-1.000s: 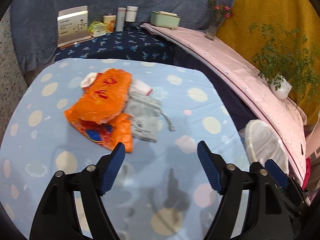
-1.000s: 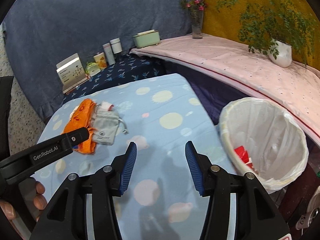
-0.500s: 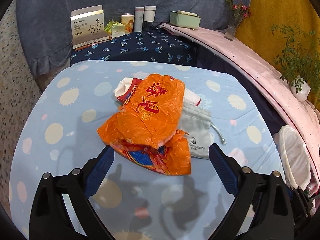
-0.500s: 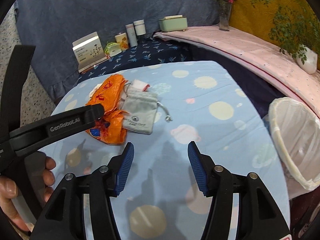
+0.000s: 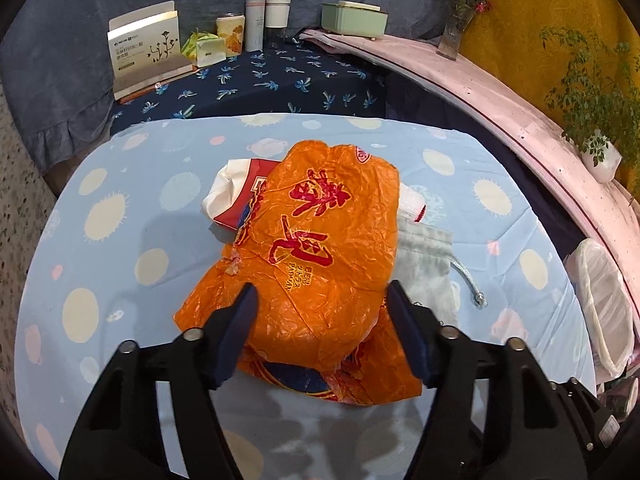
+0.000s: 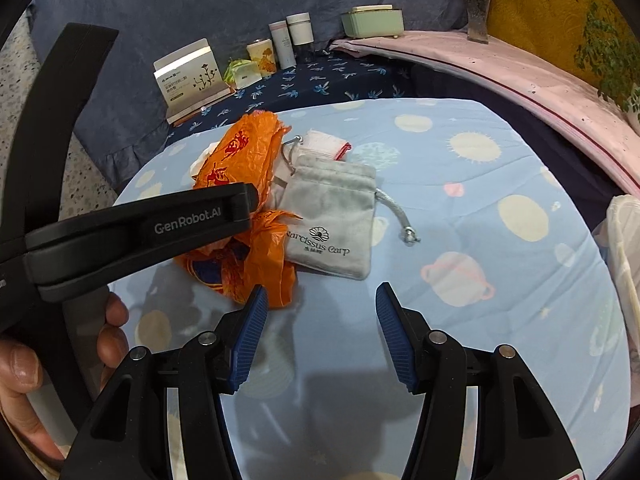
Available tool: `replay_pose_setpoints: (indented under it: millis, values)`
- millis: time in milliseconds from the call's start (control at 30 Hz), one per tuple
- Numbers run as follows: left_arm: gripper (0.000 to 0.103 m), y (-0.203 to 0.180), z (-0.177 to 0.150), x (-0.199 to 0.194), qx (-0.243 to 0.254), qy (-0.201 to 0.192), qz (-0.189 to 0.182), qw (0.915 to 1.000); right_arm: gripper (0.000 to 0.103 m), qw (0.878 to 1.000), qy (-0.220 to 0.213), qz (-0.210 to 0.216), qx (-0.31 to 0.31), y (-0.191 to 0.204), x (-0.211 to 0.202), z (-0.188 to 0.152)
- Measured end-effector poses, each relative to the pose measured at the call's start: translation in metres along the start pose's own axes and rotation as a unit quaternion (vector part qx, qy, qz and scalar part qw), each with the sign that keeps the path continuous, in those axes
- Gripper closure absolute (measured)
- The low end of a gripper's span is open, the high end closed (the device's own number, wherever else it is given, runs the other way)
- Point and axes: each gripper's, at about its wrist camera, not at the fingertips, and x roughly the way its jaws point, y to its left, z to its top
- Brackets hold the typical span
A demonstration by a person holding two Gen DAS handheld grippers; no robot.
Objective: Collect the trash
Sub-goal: 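Grasp the large orange bag with the left gripper while the right gripper grasps another orange bag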
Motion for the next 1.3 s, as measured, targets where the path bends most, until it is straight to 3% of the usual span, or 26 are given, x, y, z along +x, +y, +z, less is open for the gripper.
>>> replay_pose_setpoints:
  millis: [67,167,200,433,567,667,833,900,933,967,1033,1233,1300]
  values:
    - [0.07,0.001,-0.001,0.0,0.002,-0.001,-0.009,1.0,0.048,1.0,0.003,0.004,0.001,0.003,0.005,0.001]
    - [0.097,0.004,-0.002,-0.002,0.001,-0.003,-0.013,0.9999,0.048,1.0,0.006,0.009,-0.001,0.007,0.01,0.002]
    - [0.099,0.005,-0.002,-0.003,0.0,-0.004,-0.015,0.9999,0.048,1.0,0.007,0.01,-0.002,0.009,0.012,0.003]
    - [0.103,0.019,-0.004,-0.021,-0.017,-0.024,-0.02,0.9994,0.05,1.0,0.012,0.025,-0.008,0.021,0.022,0.004]
    - [0.103,0.026,-0.005,-0.032,-0.022,-0.035,-0.011,0.9991,0.077,0.999,0.023,0.03,-0.015,0.027,0.03,0.005]
    - [0.103,0.031,-0.006,-0.039,-0.025,-0.039,-0.01,0.9989,0.09,0.999,0.025,0.033,-0.012,0.028,0.028,0.003]
    - [0.103,0.038,-0.008,-0.042,-0.044,-0.03,-0.022,0.9983,0.093,0.999,0.018,0.036,-0.011,0.026,0.016,-0.001]
    - [0.098,0.039,-0.009,-0.041,-0.058,-0.026,-0.04,0.9972,0.094,0.999,0.017,0.035,-0.008,0.021,0.01,-0.004]
    - [0.08,0.039,-0.01,-0.04,-0.062,-0.022,-0.042,0.997,0.094,0.999,0.017,0.034,-0.005,0.019,0.008,-0.006]
    - [0.051,0.037,-0.01,-0.038,-0.066,-0.018,-0.04,0.9969,0.094,0.999,0.017,0.033,-0.002,0.015,0.005,-0.009]
    - [0.031,0.033,-0.012,-0.039,-0.073,-0.025,-0.038,0.9963,0.094,0.999,0.018,0.026,-0.002,0.009,0.0,-0.016]
    - [0.029,0.015,-0.016,-0.017,-0.064,0.013,-0.066,0.9957,0.094,0.999,0.02,0.02,0.028,-0.018,-0.014,-0.037]
    - [0.032,0.007,-0.02,-0.01,-0.06,0.023,-0.071,0.9954,0.094,0.999,0.019,0.016,0.032,-0.024,-0.017,-0.04]
